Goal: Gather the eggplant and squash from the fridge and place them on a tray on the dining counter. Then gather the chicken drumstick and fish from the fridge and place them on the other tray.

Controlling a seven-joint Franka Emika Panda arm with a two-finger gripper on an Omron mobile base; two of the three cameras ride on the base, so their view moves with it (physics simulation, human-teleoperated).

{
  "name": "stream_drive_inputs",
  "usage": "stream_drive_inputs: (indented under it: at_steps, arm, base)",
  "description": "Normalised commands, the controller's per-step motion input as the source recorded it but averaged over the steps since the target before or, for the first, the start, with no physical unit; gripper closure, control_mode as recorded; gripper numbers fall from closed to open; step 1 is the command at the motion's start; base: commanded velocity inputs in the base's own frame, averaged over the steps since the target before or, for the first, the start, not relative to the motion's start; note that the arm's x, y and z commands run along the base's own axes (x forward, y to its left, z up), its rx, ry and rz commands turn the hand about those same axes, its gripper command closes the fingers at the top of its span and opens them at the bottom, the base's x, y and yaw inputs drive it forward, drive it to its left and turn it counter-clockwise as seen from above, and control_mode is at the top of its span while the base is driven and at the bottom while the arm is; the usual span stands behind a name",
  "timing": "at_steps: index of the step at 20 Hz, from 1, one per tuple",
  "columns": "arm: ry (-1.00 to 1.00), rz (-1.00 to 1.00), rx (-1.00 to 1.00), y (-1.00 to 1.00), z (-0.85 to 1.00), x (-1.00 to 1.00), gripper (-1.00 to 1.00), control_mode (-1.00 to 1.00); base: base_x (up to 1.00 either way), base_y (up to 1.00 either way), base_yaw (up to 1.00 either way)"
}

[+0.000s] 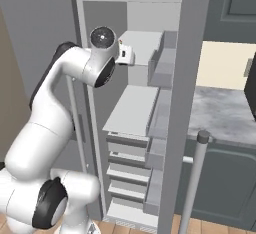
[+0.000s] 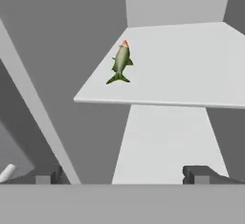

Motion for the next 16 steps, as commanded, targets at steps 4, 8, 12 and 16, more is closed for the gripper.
stream_drive_inputs:
  at_steps: [4,8,12,16]
  arm:
    - [-0.05,0.06,0.0,0.0,0.0,0.56,-1.0,-1.0]
    - [0.0,0.13,0.0,-0.07,0.07,0.38,-1.0,-1.0]
    - [0.0,0.14,0.0,-0.01,0.24,0.3,-1.0,-1.0]
    - [0.0,0.03,0.0,0.0,0.14,0.31,-1.0,-1.0]
  base:
    - [0.0,0.0,0.0]
    - [0.0,0.0,0.0]
    - [0.0,0.0,0.0]
    - [0.0,0.0,0.0]
